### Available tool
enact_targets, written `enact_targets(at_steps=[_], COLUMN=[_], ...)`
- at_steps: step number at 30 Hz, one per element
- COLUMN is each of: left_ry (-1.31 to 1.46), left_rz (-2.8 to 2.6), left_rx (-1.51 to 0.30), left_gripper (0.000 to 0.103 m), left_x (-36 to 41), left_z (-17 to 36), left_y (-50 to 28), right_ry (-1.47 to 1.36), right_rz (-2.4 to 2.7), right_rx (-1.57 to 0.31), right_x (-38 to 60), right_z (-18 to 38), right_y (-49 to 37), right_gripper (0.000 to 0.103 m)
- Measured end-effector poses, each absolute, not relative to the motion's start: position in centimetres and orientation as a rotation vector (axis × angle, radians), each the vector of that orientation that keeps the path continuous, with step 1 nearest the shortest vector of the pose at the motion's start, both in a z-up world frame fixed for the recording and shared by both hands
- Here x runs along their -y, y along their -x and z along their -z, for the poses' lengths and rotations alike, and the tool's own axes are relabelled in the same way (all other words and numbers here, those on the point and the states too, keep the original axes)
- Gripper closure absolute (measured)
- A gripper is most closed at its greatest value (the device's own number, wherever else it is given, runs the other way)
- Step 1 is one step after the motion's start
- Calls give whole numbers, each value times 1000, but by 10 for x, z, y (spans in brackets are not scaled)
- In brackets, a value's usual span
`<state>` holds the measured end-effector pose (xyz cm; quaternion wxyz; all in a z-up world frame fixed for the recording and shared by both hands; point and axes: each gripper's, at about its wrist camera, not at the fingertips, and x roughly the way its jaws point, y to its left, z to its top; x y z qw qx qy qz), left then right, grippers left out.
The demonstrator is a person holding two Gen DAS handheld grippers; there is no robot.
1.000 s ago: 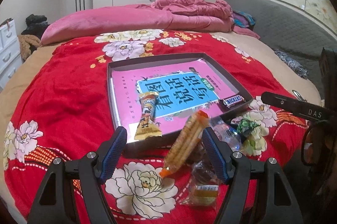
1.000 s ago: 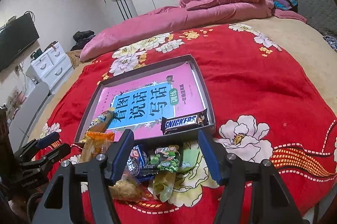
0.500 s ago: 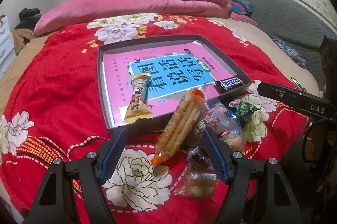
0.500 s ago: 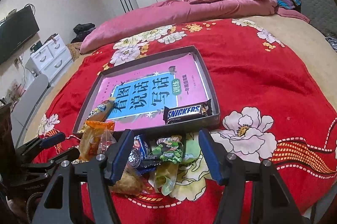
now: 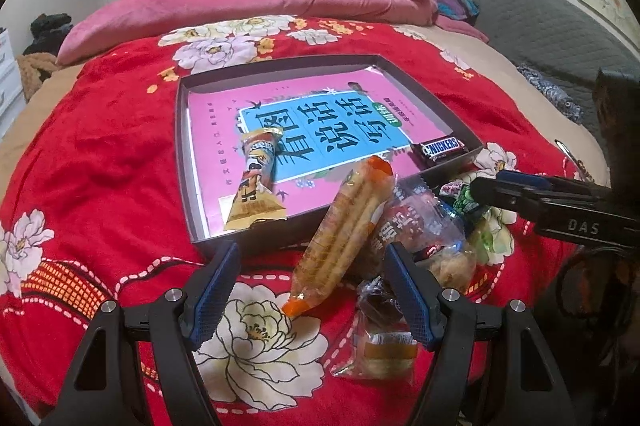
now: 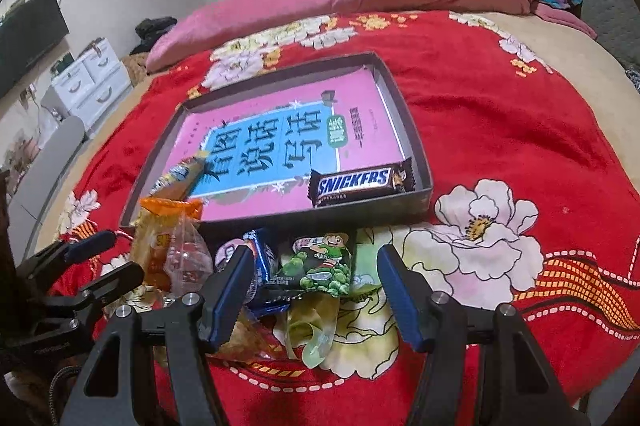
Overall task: Organize snacks
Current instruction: 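Grasp the rice-cracker bag with the left tool while the right tool grasps the green pea bag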
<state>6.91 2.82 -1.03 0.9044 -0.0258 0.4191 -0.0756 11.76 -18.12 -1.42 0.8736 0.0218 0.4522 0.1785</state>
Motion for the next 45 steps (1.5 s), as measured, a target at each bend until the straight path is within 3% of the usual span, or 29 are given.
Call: enact_targets(at_steps=[12, 17, 30, 34, 40, 45], left_ry=[67, 63, 62, 73, 87, 82], left_rz=[156, 157, 157, 158, 169, 194], left_rx=[-881, -887, -899, -897, -894, -881], left_gripper=[27, 27, 27, 28, 34, 49], left_x=[-31, -30, -28, -29, -29, -25], left_z=[17, 19, 26, 27, 28, 26], left_y=[-76, -79, -86, -88, -89, -89], right_ry=[-12, 10, -61, -121, -181, -221], right_rz=[-376, -404, -433, -466, -485, -488], right_rx=[-1009, -1015, -1085, -1077, -1050, -1010], right_x=[174, 168, 173, 179, 191, 202], right_z=[34, 37, 52, 53, 48, 36], right_y=[-132, -136, -153, -152, -146, -138], right_gripper=[40, 50, 57, 65, 66, 66])
